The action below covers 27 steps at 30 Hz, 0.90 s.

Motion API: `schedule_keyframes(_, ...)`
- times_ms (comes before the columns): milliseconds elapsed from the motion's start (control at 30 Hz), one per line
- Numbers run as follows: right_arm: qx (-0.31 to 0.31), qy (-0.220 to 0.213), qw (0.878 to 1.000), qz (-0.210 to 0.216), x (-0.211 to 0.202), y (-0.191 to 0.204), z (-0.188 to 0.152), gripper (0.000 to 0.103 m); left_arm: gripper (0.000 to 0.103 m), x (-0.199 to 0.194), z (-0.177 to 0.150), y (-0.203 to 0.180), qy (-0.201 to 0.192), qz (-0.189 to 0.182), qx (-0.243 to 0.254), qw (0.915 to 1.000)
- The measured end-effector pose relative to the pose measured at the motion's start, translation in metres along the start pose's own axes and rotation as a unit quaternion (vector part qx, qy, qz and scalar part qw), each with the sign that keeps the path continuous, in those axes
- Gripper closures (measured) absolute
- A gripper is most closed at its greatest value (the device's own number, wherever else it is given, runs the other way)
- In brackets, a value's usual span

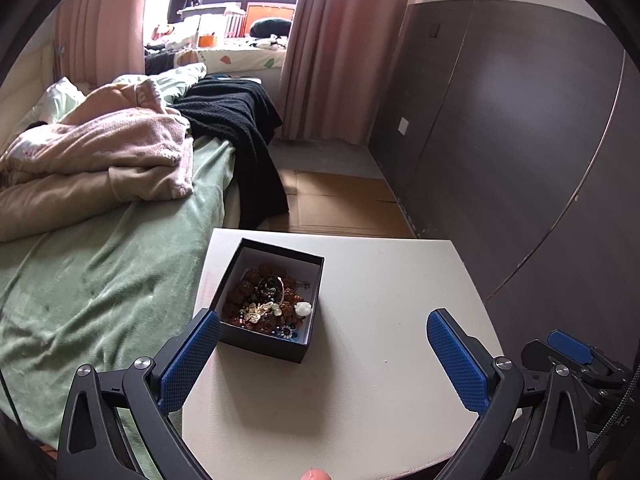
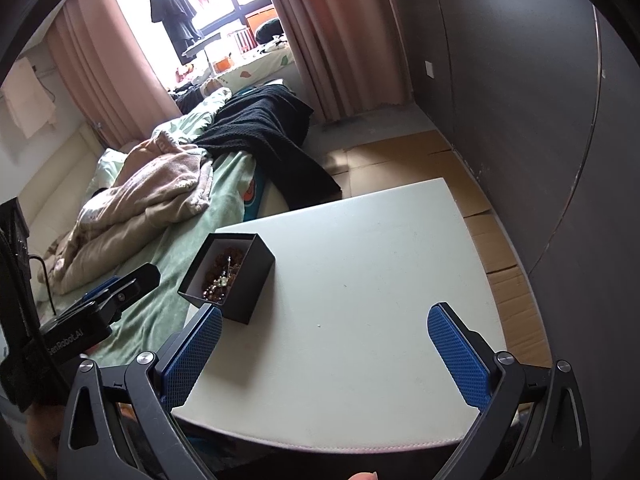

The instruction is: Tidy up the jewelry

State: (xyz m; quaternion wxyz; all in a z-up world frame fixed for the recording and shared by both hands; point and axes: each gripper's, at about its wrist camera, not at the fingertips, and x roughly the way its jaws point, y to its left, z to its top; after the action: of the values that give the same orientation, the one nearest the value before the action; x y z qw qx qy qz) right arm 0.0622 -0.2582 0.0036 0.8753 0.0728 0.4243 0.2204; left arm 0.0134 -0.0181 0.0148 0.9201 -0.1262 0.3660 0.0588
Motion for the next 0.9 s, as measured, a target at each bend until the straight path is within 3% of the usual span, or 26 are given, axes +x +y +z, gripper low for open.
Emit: schedule_keyframes(900,0.001,-0.006,1.000,-0.007,-0.014,0.004,0.004,0.000,0.000,-0.007,0.000,-0.002,-0.009,0.009,0.005,0.9999)
